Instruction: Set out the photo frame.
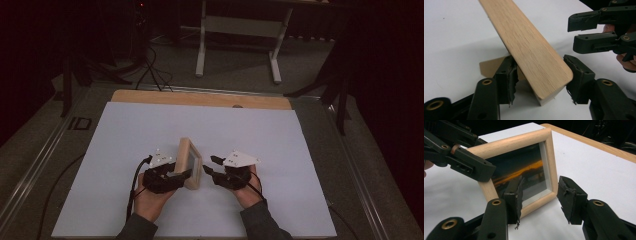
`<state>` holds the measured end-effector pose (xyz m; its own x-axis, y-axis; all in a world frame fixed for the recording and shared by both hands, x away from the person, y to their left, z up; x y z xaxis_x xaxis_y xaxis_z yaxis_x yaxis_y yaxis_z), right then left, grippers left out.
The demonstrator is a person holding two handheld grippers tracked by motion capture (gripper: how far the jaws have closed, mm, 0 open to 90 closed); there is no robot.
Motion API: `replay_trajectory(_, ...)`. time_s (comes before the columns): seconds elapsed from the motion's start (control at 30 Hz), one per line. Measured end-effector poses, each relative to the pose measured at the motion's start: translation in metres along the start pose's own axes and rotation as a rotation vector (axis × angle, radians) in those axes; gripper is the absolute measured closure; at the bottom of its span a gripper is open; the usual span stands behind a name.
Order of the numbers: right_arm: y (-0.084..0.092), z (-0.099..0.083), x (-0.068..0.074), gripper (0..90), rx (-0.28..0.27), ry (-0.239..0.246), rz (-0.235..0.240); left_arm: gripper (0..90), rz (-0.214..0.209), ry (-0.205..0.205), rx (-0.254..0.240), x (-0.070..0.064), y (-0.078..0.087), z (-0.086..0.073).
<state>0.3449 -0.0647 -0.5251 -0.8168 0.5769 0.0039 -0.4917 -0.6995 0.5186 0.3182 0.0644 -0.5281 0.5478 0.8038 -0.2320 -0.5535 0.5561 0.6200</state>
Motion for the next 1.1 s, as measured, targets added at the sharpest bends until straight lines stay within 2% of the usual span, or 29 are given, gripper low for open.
replay_trajectory(0.3, 0.004, 0.003, -0.004, 54.5, -0.012, -0.007, -0.013, 53.4, -0.003, -0.004, -0.004, -0.001, 0.001, 0.000)
replay_trajectory(0.5, 0.014, 0.009, -0.012, 54.6, -0.044, -0.020, -0.029, 59.4, -0.012, -0.017, -0.009, -0.003, 0.001, 0.000)
replay_trajectory(0.73, 0.023, 0.014, -0.022, 54.8, -0.066, -0.048, -0.048, 60.5, -0.002, -0.065, -0.008, -0.009, 0.000, 0.000)
replay_trajectory(0.87, 0.025, 0.015, -0.024, 55.0, -0.069, -0.045, -0.051, 60.6, 0.000, -0.076, -0.008, -0.010, 0.000, 0.000)
replay_trajectory(0.9, 0.026, 0.015, -0.024, 55.3, -0.070, -0.049, -0.053, 60.6, 0.002, -0.099, -0.006, -0.012, -0.001, 0.000)
replay_trajectory(1.1, 0.027, 0.017, -0.025, 57.9, -0.075, -0.051, -0.060, 60.6, 0.001, -0.128, -0.006, -0.014, -0.001, -0.001)
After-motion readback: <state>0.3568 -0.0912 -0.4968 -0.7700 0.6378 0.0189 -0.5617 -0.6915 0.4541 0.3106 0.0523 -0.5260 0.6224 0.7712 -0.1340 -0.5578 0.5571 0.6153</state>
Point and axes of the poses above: each handheld gripper's, and its own axes: y roughly backward along the jaws, z roughly out of its top, x roughly to its left, the point moved 9 cm from there along -y, roughly forward along the jaws, and after that the axes turned 5 degrees about x, right-handed, at the moved point
